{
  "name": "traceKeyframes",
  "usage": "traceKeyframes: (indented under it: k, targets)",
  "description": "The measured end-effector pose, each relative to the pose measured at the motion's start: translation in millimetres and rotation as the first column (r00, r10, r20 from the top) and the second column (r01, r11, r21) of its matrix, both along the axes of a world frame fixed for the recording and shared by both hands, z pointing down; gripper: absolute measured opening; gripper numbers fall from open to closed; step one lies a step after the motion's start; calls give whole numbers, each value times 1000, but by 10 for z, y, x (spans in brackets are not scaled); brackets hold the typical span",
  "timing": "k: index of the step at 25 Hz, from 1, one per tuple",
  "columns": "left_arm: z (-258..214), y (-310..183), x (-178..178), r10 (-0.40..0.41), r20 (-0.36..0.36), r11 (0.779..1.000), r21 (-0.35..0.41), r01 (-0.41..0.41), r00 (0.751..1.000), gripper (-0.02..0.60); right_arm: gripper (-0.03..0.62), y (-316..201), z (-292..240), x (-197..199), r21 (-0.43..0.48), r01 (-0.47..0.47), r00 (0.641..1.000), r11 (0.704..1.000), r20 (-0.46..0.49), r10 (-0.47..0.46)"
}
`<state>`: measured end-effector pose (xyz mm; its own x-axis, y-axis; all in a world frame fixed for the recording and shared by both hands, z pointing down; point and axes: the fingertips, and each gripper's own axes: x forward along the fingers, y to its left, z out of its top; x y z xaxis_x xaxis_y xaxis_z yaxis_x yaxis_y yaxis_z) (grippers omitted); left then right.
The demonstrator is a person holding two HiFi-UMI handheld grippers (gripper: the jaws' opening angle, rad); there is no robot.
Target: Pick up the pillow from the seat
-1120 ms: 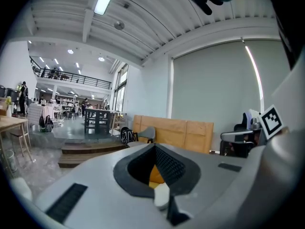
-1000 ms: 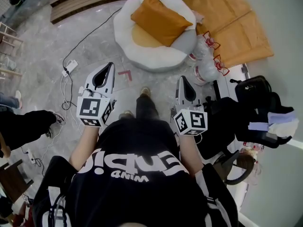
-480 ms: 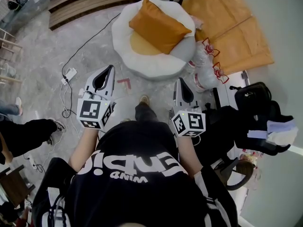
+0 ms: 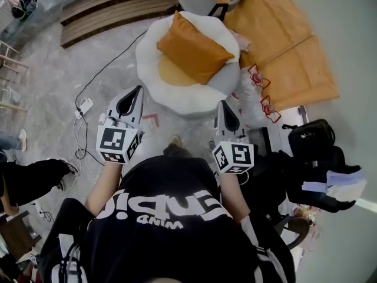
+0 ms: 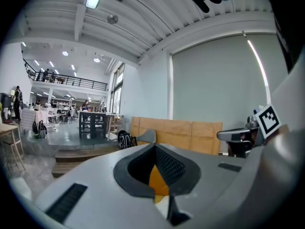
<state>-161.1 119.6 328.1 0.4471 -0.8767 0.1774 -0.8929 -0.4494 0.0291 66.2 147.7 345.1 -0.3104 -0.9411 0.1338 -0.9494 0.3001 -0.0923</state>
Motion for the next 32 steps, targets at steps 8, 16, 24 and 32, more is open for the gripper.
traceKeyframes:
  k: [8,16,24,32]
  targets:
    - [-75,-540,337,-25,-2,1000,9,25,1000,9,21,-546,-28,351,3,23,1000,1000,3,-23]
    - [-69,-841,451,-50,1,999,6,50,999,9,21,-876,63,467,-15,47,999,999,20,-47]
    - [-3,-1231,433,-28,-12,1000,-2,28,1000,9,21,-1175,152,436,-31,26,1000,999,18,-25]
    - [24,-1888,387,39,-27,999,-11,-40,999,9,21,-1695,170,316,-47,-25,1000,999,5,25]
